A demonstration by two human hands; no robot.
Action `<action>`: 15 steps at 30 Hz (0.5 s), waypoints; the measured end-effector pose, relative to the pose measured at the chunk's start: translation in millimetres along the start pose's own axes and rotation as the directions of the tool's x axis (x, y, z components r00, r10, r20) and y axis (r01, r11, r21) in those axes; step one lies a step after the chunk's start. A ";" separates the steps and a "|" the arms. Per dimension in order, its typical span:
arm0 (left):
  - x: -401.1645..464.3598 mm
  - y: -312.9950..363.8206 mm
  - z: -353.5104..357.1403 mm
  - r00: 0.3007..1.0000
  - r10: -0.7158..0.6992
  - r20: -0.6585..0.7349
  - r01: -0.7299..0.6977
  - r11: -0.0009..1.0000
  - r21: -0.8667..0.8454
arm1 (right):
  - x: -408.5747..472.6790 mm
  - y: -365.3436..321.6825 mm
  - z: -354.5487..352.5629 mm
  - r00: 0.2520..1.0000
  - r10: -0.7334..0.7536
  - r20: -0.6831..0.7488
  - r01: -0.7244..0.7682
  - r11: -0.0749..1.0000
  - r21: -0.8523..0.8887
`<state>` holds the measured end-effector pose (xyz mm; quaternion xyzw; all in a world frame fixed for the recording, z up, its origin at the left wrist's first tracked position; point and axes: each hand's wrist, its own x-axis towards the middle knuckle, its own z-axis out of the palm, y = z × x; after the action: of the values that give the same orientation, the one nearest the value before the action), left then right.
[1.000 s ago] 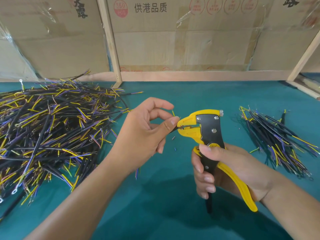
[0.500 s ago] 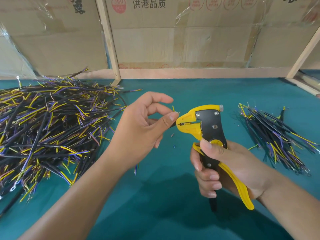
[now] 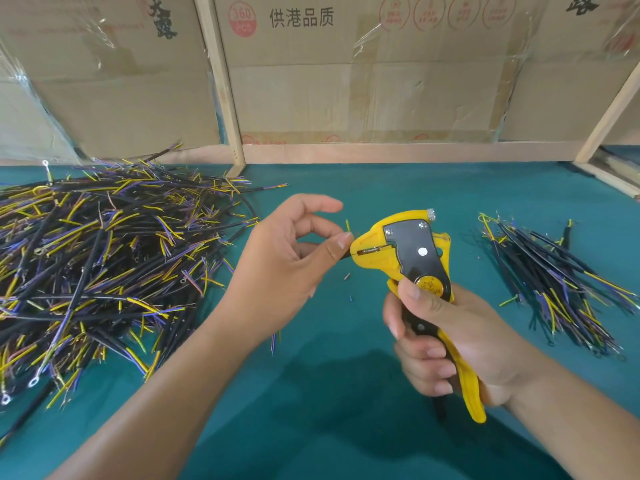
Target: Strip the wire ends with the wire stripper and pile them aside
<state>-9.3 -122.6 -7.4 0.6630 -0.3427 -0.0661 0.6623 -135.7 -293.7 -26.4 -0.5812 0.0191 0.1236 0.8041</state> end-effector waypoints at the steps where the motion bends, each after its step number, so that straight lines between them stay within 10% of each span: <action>1: 0.2 0.2 -1.1 1.000 0.009 0.007 -0.009 1.000 -0.008 | -0.5 -0.4 -0.6 1.000 0.002 0.004 -0.002 1.000 0.006; 15: 14.0 -7.6 -42.6 0.990 0.082 -0.113 -0.075 0.995 0.068 | -3.6 -22.5 -33.3 0.964 -0.236 -0.124 0.260 0.935 0.243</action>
<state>27.1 -95.6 -4.4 0.6726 -0.3313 0.0096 0.6616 -130.5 -332.3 -15.7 -0.4749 -0.0015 -0.0095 0.8800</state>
